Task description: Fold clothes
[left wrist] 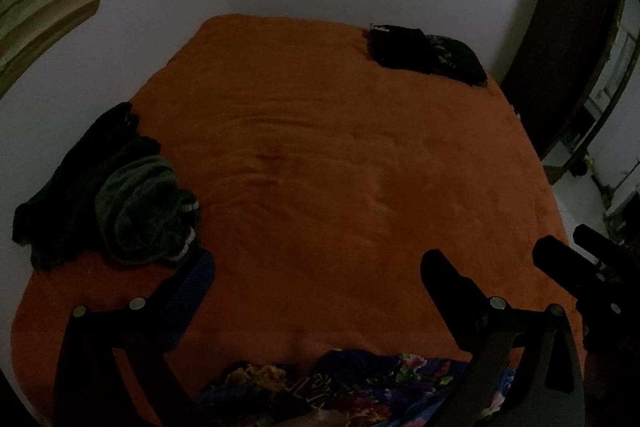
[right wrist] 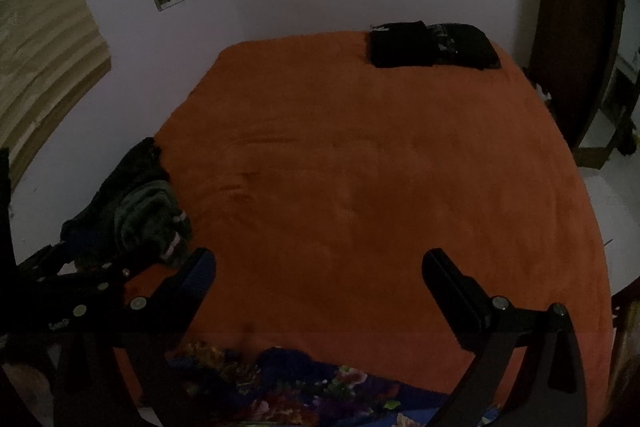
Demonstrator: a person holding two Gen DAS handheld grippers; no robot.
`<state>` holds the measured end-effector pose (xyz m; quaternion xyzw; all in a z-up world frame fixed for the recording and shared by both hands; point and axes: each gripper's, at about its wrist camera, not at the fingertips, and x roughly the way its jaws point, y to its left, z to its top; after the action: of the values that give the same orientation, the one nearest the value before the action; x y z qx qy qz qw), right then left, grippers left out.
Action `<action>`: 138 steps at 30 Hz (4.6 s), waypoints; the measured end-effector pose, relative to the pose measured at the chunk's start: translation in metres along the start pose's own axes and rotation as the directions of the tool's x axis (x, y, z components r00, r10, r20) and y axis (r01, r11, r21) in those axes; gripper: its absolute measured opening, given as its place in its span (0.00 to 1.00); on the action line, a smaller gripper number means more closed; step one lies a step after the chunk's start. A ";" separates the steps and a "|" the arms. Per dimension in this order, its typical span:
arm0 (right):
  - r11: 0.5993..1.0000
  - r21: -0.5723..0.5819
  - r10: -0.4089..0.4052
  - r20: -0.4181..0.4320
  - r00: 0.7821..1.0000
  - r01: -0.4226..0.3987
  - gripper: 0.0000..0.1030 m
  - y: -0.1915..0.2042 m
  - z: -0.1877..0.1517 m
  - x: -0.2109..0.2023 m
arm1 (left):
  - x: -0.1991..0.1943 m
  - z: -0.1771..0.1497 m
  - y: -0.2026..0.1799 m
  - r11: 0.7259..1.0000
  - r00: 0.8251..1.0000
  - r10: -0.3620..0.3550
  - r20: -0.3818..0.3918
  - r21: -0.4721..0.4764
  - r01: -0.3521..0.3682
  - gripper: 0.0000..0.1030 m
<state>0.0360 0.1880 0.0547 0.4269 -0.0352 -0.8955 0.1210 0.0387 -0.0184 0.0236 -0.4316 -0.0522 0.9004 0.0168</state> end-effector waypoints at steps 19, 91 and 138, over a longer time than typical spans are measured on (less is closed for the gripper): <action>1.000 -0.015 0.002 -0.012 1.000 -0.002 1.00 -0.003 0.008 0.001 | 0.019 0.020 -0.009 1.000 0.999 0.012 -0.036 0.009 -0.011 0.99; 0.893 -0.306 0.285 -0.183 0.941 -0.330 1.00 0.254 0.027 0.236 | 0.058 -0.071 0.406 0.564 0.996 -0.030 -0.080 -0.824 -0.049 0.79; 0.918 -0.333 0.230 0.003 0.973 -0.216 0.40 0.135 0.176 0.167 | 0.117 -0.023 0.339 0.584 0.991 -0.131 0.019 -0.806 0.093 0.80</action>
<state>-0.1756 0.0090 0.0625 0.3750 0.0645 -0.8777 0.2913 -0.0115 -0.3450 -0.1183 -0.4073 -0.4797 0.7675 -0.1222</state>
